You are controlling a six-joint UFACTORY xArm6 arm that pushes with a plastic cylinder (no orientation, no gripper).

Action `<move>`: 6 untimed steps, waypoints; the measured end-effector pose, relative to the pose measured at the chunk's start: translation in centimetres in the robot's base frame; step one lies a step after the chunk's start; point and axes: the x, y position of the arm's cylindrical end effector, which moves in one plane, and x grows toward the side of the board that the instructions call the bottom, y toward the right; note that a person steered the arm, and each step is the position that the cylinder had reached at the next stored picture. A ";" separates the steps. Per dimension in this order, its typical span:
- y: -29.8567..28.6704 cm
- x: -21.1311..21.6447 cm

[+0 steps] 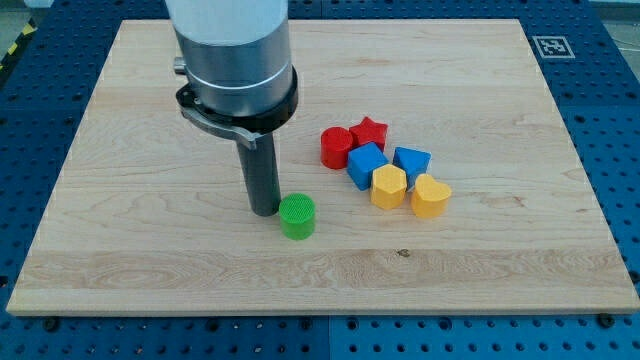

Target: Touch the left of the yellow hexagon

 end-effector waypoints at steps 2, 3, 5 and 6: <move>2.6 -1.7; 6.3 -1.4; 11.4 -0.4; 11.8 -0.4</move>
